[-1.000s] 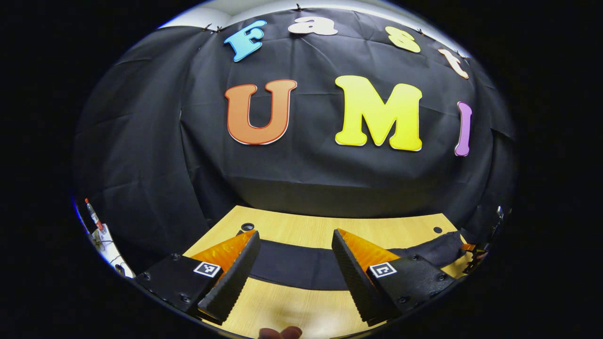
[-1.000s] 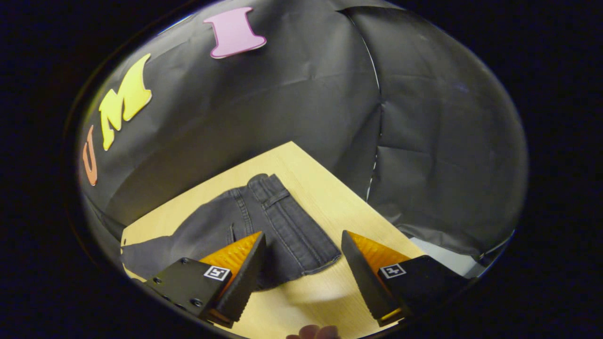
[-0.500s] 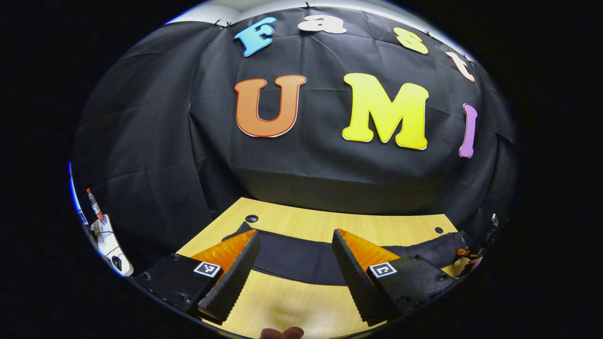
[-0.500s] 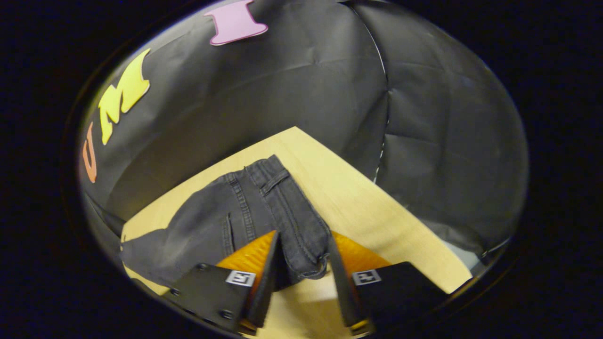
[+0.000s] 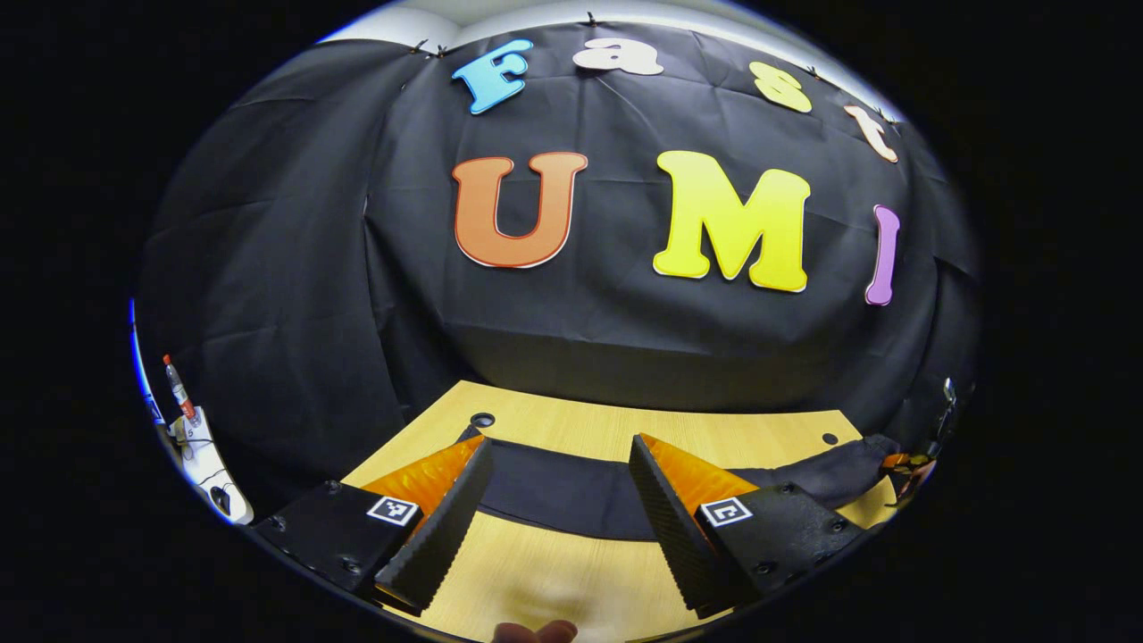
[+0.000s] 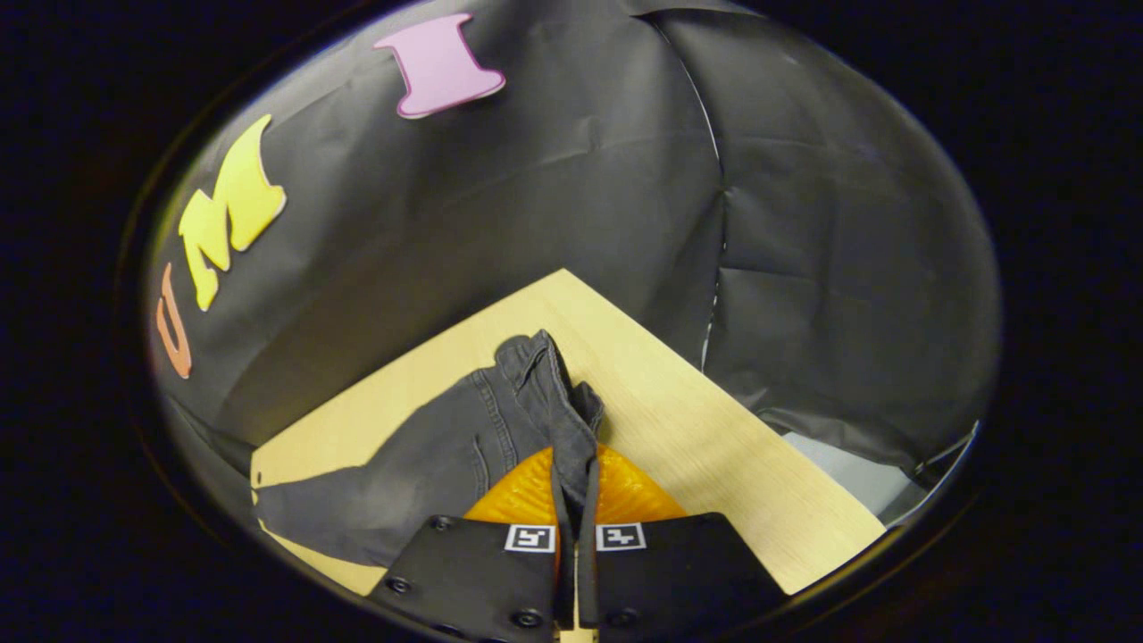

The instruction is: Grasp the waist and the cuffs of the jeans and fold them to make the two legs overlap; first hold the waist and fold one-third of the jeans toward the cuffs, then hold the cuffs and fold the remaining one-third in the same direction to finish folding.

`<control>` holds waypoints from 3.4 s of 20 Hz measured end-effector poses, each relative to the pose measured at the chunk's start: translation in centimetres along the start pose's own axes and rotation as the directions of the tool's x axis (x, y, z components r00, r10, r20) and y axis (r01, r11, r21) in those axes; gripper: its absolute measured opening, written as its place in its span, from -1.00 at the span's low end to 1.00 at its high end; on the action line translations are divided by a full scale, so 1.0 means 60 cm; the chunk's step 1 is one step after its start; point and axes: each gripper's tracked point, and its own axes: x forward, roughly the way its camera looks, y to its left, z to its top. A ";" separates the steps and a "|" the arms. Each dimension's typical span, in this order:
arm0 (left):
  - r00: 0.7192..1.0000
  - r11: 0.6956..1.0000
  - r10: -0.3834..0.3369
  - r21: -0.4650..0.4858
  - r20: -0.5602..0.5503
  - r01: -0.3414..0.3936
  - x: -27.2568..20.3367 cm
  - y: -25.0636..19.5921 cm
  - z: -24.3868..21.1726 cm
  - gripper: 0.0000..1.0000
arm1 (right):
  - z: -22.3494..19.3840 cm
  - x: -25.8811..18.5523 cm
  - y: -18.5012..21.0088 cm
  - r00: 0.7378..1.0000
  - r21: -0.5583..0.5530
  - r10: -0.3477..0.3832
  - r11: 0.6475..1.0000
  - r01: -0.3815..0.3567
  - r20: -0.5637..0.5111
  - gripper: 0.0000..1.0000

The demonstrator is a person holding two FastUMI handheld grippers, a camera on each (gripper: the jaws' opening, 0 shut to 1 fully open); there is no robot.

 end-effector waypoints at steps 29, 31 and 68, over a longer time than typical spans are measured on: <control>0.987 0.982 0.155 -0.115 0.053 -0.148 -0.066 0.331 -0.039 0.97 | -0.445 -0.079 0.760 0.948 -0.645 0.271 0.697 -0.312 -0.165 -0.96; 0.985 0.979 0.167 -0.126 0.038 -0.161 -0.071 0.345 -0.047 0.96 | -0.488 -0.051 0.758 0.952 -0.682 0.233 0.666 -0.304 -0.197 -0.96; 0.968 0.407 -0.147 -0.904 -0.204 -0.129 0.273 0.296 -0.304 0.96 | -0.199 -0.387 0.517 0.947 -0.641 0.271 0.699 -0.318 -0.174 0.94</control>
